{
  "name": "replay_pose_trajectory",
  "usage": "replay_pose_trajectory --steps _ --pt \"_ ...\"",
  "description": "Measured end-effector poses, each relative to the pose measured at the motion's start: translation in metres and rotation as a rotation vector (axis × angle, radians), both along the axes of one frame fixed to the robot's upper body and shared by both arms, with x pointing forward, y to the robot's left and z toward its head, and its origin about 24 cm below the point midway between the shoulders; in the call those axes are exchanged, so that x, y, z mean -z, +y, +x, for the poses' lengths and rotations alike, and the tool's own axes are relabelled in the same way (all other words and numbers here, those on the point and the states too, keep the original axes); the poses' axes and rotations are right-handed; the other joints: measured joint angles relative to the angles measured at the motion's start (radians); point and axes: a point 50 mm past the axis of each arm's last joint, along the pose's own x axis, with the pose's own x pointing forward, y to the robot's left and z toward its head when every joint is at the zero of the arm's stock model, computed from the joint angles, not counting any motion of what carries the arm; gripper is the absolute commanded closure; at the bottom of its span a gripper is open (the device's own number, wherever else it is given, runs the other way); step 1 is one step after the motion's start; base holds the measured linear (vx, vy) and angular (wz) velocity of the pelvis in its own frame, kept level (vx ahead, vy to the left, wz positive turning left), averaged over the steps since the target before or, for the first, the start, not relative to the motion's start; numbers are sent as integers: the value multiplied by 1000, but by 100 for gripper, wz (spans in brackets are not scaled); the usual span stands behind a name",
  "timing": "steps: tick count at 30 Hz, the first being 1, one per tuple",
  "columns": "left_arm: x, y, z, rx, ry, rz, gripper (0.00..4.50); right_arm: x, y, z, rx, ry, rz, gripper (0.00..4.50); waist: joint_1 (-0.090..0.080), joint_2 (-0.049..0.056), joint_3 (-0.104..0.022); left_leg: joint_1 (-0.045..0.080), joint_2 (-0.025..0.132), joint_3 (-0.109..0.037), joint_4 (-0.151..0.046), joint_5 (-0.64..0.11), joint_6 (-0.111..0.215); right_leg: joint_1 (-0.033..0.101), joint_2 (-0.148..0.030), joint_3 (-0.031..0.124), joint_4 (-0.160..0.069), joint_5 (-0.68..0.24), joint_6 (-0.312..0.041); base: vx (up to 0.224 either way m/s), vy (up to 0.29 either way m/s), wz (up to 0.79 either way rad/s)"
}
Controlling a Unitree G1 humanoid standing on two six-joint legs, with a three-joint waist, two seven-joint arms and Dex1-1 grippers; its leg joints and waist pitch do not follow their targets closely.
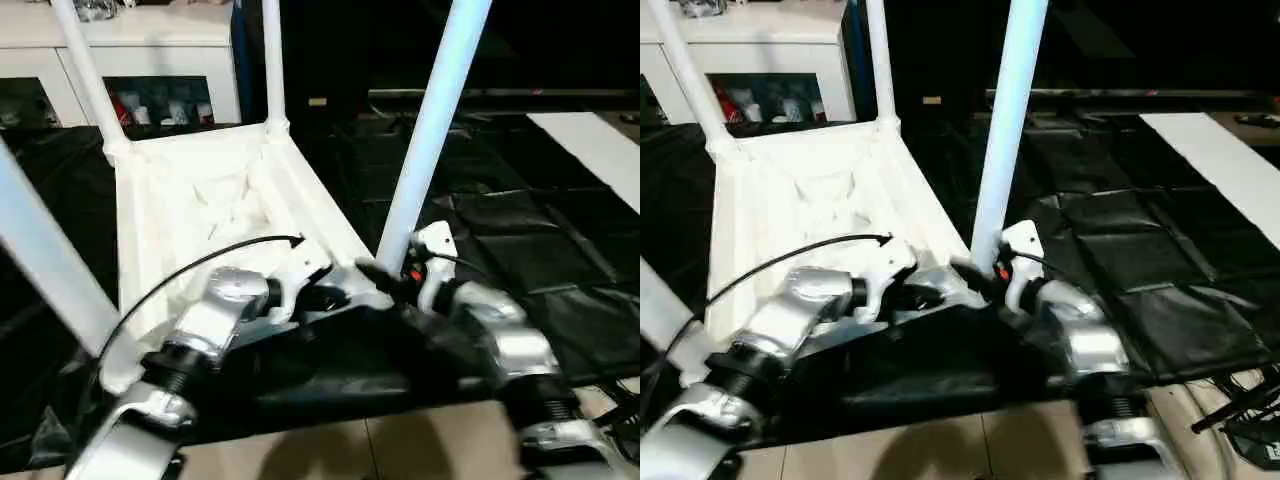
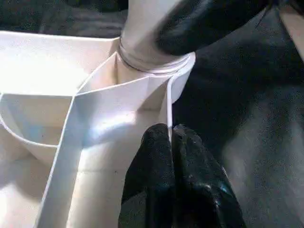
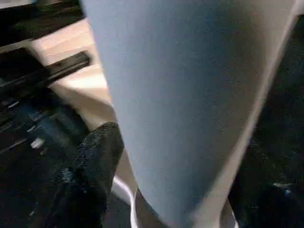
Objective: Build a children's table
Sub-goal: Rotate leg to tighten
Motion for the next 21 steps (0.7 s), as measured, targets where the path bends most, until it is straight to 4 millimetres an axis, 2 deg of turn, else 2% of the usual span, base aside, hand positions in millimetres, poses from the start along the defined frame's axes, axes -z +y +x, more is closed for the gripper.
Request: replay_pose_trajectory --steps 2,7,8,11,13,17,21 --pt "-1 5 -3 45 6 1 450 -3 -5 -4 -81 14 -6 139 18 0 0 0 1 0 -3 0 0 -3 0 -1 5 -4 -1 0 0 0" --pt "-4 13 -9 141 38 9 450 -5 -10 -11 -240 47 -37 139 44 0 0 -5 3 3 -5 2 2 -9 1 -1 7 -6 -3 0 0 0" --pt "-5 15 -9 153 41 15 450 -5 -9 -12 -259 51 -40 174 47 0 0 -7 3 3 -3 2 2 -10 1 -1 7 -6 -3 0 0 0" --pt "-6 17 -11 179 49 23 450 -6 -9 -13 -290 57 -49 177 51 0 0 -8 3 4 -1 1 2 -10 0 0 7 -5 -4 0 0 0" --pt "-6 19 -11 180 50 26 450 -6 -10 -13 -300 58 -52 203 52 0 0 -8 3 4 1 0 0 -10 0 0 8 -4 -5 0 0 0" --pt "-7 20 -11 183 48 27 450 -8 -9 -13 -306 46 -56 227 52 0 0 -7 3 4 3 0 -1 -8 0 1 8 -3 -4 0 0 0" --pt "-7 18 -7 121 23 25 450 -6 -2 -9 -213 37 -29 236 44 -2 0 -6 3 4 4 1 -1 -8 0 1 9 -3 -2 0 0 0"
